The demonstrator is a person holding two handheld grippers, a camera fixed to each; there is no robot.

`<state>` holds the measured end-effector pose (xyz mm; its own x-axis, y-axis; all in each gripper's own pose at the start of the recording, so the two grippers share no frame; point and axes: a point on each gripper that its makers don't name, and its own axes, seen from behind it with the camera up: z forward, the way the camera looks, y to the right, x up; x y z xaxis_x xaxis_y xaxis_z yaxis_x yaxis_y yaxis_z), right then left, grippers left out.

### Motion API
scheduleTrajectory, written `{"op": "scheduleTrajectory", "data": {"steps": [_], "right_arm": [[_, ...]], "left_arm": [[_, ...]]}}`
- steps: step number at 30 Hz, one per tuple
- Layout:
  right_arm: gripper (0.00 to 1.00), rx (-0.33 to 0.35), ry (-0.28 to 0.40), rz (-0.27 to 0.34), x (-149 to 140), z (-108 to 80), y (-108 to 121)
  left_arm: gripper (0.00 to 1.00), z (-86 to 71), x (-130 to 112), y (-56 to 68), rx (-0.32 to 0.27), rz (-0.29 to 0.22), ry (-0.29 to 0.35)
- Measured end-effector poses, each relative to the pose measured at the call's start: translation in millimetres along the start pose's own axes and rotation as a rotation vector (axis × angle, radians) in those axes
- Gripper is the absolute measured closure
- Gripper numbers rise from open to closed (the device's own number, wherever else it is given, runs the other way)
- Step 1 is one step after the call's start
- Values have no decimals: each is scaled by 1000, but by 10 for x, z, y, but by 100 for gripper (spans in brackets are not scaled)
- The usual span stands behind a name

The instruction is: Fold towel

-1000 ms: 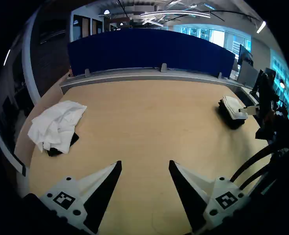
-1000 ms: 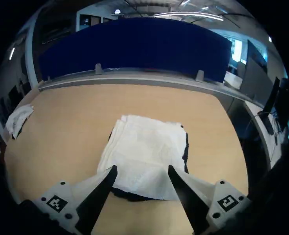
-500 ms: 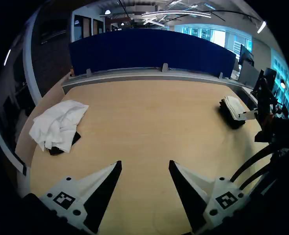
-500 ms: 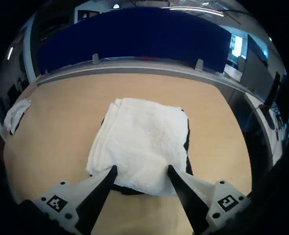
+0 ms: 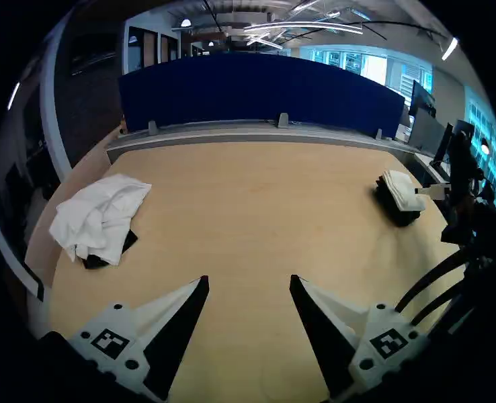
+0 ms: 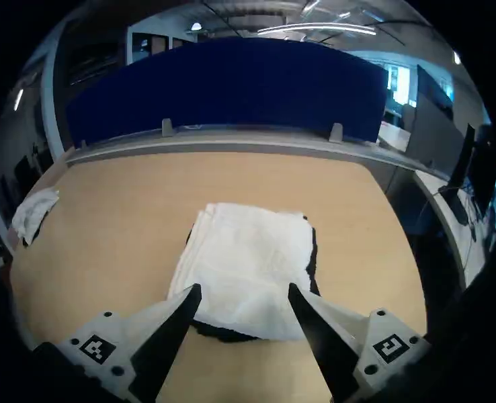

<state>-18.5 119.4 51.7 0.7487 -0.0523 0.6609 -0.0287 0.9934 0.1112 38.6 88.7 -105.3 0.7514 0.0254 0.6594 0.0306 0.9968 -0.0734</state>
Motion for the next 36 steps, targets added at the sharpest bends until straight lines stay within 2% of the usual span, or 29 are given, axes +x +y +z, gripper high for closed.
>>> {"op": "scheduleTrajectory", "data": {"steps": [8,13,17,26,32,36], "right_arm": [[0,8,26,4,115,-123,-66],[0,26,90,33,299,-278,-228],[0,43,185,50,533,-498,-413],[0,54,415,44,952,-1052,-850],[0,17,590,67,1204,-1499,-1000],[0,-30,653,71,1229,-1678,-1015]], "left_arm": [[11,6,38,-6,-8,3,13],[11,1,69,-28,-10,0,24],[11,-3,116,-65,-10,-6,40],[11,5,229,-112,-19,-19,69],[11,7,322,-130,-19,-15,96],[11,26,389,-149,-20,-18,113]]}}
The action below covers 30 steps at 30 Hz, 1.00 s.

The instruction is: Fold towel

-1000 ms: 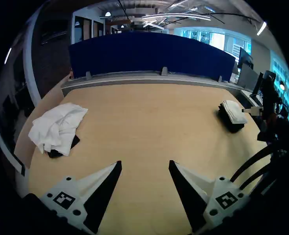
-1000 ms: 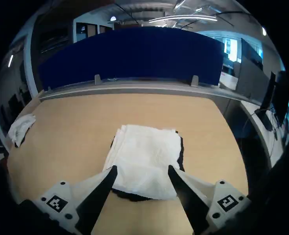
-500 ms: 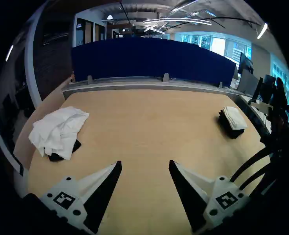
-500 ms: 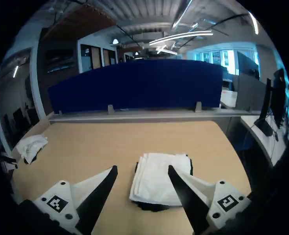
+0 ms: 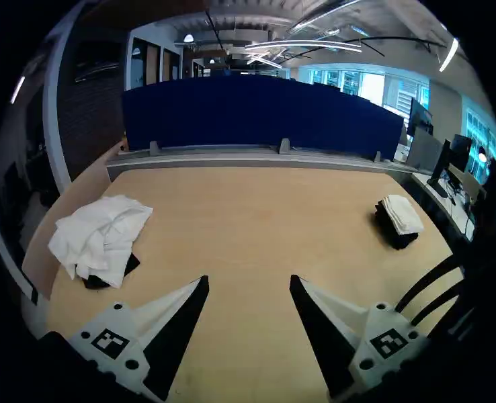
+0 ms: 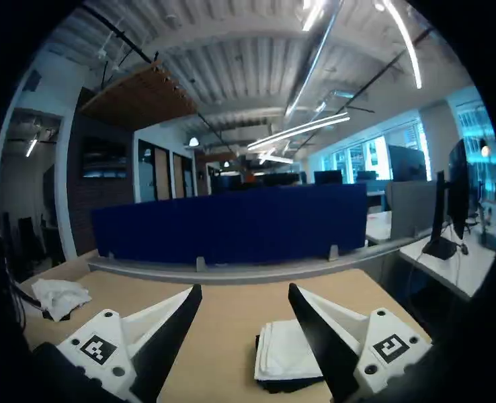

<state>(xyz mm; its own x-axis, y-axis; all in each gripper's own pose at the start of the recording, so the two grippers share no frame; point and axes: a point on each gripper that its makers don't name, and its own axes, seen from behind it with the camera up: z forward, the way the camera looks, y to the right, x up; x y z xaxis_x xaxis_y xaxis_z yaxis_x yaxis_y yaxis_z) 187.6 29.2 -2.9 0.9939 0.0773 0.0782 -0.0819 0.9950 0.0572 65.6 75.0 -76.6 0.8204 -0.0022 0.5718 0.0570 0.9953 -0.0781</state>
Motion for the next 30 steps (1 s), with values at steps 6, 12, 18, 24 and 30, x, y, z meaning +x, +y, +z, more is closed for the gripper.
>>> {"op": "scheduleTrajectory", "data": {"steps": [6,12,18,24,30], "right_arm": [[0,-2,-7,-23,-34,-77,-123],[0,-6,-17,-10,-41,-111,-164],[0,-10,-27,-6,-69,-131,-219],[0,-14,-28,-8,-100,-131,-288],[0,-12,-35,-19,-130,-115,-355]], "left_arm": [[11,42,136,-25,1,10,40],[11,56,475,-82,13,25,155],[11,-38,929,-192,46,41,313],[11,-216,1359,-345,107,70,489],[11,-246,1438,-350,113,100,524]]}}
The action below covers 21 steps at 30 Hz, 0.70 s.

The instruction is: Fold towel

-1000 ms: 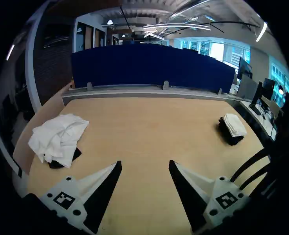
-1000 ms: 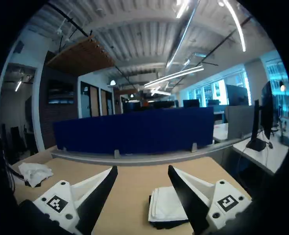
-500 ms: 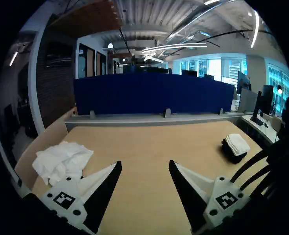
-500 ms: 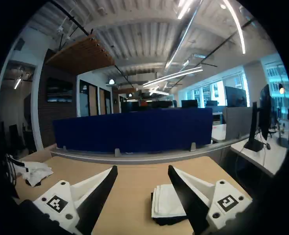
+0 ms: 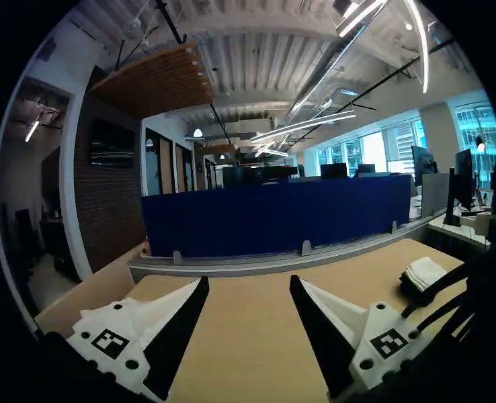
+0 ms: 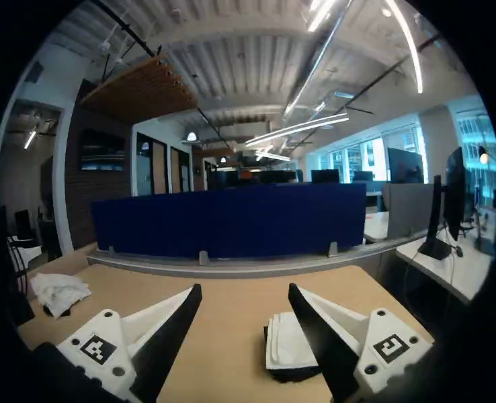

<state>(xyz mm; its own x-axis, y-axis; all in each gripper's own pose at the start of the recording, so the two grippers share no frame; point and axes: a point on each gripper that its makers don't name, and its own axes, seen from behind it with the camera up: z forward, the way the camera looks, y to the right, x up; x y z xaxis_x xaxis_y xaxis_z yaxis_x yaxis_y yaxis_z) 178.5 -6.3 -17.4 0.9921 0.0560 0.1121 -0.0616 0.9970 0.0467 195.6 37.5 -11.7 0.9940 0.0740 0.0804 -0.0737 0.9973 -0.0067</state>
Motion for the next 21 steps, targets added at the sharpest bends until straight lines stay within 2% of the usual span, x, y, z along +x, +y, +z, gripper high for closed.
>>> {"op": "scheduleTrajectory", "data": {"steps": [8,16,21], "right_arm": [[0,3,-11,-5,11,21,-102],[0,8,-35,-13,121,95,-210],[0,-20,-24,4,269,205,-184]], "left_arm": [[11,30,-91,-82,1,-7,16],[11,84,-363,-70,-11,-26,14],[11,120,-577,-211,12,-47,17]]}}
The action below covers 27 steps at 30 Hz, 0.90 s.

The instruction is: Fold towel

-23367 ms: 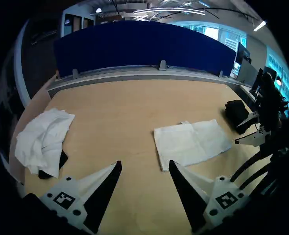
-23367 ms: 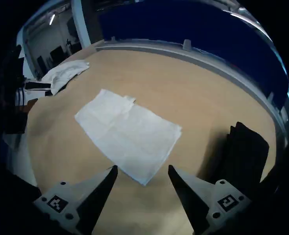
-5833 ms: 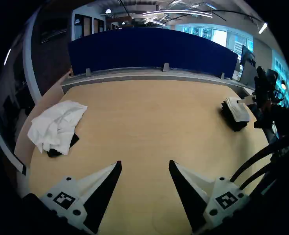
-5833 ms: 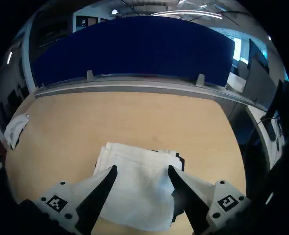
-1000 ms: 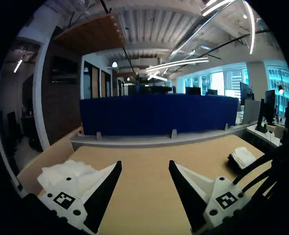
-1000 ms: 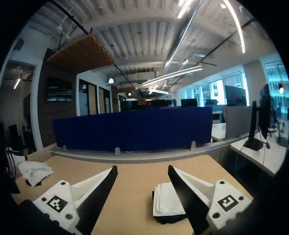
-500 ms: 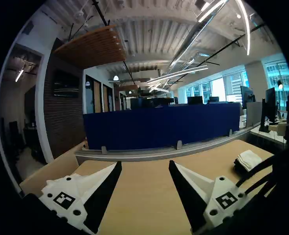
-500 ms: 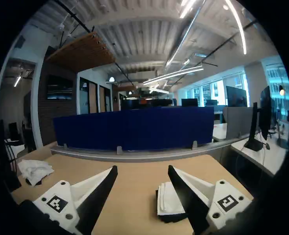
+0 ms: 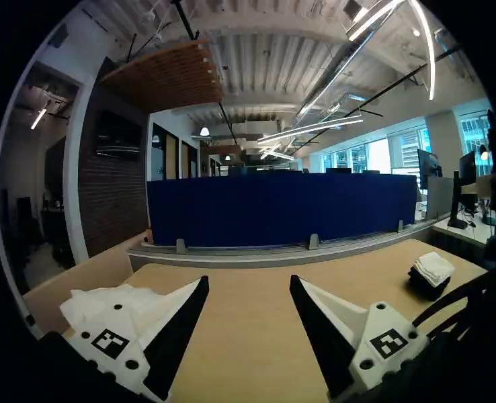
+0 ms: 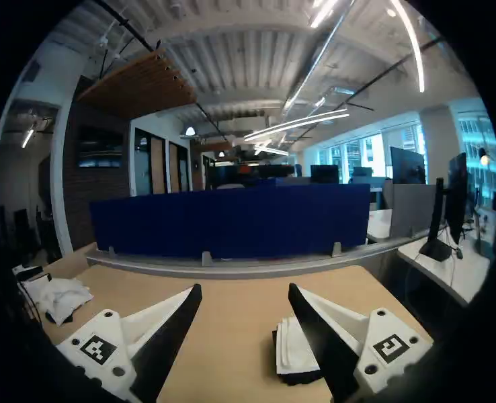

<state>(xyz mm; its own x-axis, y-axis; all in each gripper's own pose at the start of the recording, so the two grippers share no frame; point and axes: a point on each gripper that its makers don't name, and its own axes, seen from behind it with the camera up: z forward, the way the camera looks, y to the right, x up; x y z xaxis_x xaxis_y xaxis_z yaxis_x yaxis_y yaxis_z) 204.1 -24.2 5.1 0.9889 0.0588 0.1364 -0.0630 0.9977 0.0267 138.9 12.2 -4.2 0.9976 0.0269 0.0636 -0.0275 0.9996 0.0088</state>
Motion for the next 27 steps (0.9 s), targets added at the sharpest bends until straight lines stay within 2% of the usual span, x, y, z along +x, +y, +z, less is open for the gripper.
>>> {"op": "scheduleTrajectory", "data": {"steps": [5,11,17,27], "right_arm": [[0,-16,5,-21,80,70,-18],[0,-12,7,-79,7,130,-111],[0,-1,0,-118,-148,174,-224],[0,-1,6,-132,-298,198,-254]], "left_arm": [[11,16,-201,-118,21,-4,16],[11,42,-531,-185,29,6,35],[11,70,-867,-232,43,24,42],[11,113,-1217,-261,45,-7,62]]}}
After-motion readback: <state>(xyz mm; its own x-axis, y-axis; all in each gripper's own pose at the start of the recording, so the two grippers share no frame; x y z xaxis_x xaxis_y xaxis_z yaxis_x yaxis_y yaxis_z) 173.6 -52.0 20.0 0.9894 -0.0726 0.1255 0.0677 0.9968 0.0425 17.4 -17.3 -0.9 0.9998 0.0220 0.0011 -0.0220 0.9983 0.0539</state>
